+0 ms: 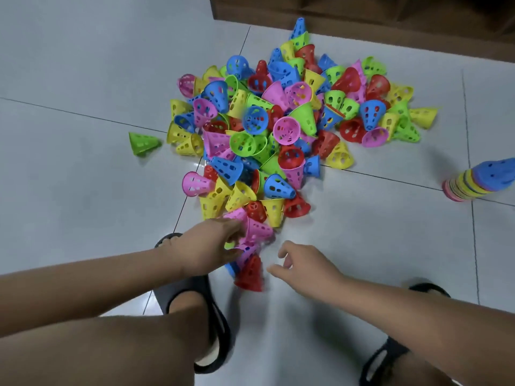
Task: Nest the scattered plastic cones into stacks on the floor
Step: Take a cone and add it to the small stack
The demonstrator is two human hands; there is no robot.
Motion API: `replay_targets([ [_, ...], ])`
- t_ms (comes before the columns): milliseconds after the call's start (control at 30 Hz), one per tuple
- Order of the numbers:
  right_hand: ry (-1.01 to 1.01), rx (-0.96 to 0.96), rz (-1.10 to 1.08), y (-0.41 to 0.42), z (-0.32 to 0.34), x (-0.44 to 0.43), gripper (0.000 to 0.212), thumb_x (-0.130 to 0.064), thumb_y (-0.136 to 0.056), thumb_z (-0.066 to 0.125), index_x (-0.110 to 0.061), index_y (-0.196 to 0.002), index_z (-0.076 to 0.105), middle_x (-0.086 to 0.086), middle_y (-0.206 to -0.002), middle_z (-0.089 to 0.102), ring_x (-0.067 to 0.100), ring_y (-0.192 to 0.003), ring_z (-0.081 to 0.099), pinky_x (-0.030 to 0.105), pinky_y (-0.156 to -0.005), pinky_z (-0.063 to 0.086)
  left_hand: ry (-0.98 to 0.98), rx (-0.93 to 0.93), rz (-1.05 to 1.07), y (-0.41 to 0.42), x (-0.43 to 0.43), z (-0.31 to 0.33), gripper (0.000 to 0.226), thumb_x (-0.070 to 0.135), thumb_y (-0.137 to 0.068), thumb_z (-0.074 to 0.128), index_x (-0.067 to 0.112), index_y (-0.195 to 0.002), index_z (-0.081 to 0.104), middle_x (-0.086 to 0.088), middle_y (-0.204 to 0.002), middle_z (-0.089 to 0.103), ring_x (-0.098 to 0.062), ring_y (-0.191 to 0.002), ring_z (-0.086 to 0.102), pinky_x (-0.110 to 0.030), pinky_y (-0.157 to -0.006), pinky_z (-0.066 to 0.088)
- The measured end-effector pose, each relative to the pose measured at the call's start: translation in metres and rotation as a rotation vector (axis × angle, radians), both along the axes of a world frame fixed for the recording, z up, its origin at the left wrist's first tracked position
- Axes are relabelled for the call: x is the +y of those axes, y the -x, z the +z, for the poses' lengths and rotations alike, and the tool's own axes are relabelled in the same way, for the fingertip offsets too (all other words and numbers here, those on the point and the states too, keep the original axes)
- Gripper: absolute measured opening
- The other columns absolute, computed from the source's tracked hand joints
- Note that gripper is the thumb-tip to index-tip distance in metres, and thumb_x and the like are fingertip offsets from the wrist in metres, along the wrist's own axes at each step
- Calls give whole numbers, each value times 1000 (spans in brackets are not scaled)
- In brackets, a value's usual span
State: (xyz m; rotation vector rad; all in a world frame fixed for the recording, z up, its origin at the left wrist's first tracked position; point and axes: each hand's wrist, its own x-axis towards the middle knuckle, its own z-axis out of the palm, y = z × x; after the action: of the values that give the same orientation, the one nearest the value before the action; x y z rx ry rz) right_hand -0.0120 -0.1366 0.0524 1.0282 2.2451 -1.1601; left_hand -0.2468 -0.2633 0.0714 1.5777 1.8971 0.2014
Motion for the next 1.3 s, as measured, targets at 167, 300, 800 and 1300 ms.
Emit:
replay_targets([
  [167,91,-45,-206,24,-42,-50,60,-73,-81,70,-22,-106,52,-5,-98,62,18,-90,61,37,-73,49,71,148,9,-17,-14,-38,38,52,-96,67,23,-119,57,2,-108,62,-26,-94,65,-42,-76,56],
  [300,122,-38,-372,33,-71,-77,57,-62,-70,77,-24,-104,53,-2,-104,64,23,-100,66,40,-83,55,125,242,-10,-30,-17,-64,48,52,-93,70,18,-123,52,-5,-112,59,-32,-100,63,-40,-70,48],
  [800,-52,321,-607,17,-53,-70,30,-33,-82,84,-33,-103,63,-14,-106,55,2,-93,62,24,-83,52,-93,-288,369,-15,-30,-89,41,36,-81,88,26,-113,64,9,-103,63,-9,-87,59,-24,-74,46],
  [1300,-155,535,-516,22,-52,-68,47,-42,-89,82,-35,-127,56,-14,-121,56,13,-115,60,44,-96,55,-102,-349,314,-14,-41,-87,57,34,-80,94,32,-127,61,16,-127,67,-8,-114,65,-32,-97,53],
])
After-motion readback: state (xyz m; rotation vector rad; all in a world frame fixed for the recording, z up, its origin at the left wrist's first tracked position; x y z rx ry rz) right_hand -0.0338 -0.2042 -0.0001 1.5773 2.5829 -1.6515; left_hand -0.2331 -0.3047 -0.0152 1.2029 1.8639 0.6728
